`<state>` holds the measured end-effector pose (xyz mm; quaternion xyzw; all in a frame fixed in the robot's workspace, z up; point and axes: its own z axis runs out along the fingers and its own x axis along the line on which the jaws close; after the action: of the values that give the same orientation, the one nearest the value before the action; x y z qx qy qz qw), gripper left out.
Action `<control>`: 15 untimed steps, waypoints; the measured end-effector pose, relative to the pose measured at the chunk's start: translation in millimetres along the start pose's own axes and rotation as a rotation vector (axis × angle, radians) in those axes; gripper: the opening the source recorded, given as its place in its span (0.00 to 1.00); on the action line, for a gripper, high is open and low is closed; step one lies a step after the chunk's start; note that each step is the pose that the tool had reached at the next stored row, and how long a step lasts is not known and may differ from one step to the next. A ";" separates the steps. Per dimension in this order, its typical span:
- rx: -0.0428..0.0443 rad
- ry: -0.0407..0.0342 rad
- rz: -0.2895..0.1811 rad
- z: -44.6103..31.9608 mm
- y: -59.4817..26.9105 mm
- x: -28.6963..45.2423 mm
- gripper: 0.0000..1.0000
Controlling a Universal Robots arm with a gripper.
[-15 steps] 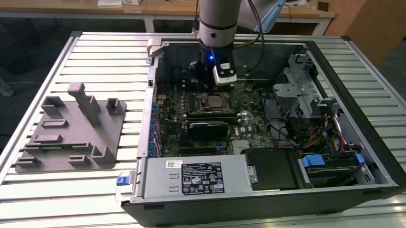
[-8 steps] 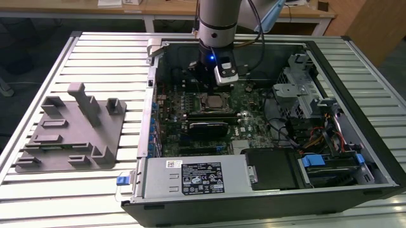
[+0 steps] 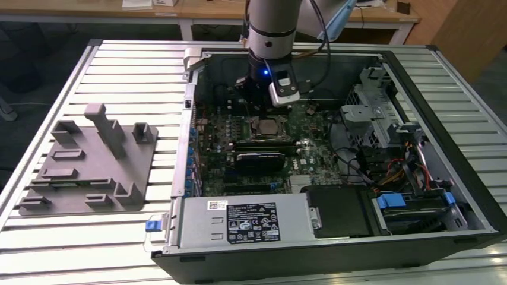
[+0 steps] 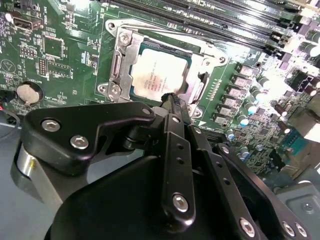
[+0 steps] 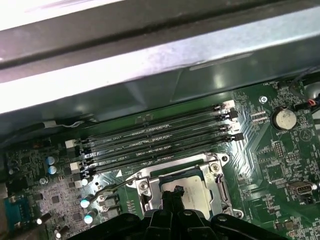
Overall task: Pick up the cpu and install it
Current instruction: 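Close the cpu cover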
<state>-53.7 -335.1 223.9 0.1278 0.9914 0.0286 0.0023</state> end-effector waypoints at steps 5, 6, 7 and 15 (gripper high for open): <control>0.0001 0.0017 -0.029 0.0 0.0 0.0 0.11; 0.0002 0.0020 -0.036 0.0 0.0 0.0 0.11; 0.0002 0.0025 -0.042 0.0 0.0 0.0 0.11; 0.0003 0.0057 -0.098 0.0 0.0 0.0 0.11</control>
<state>-53.7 -335.1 223.8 0.0788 0.9965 0.0287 0.0009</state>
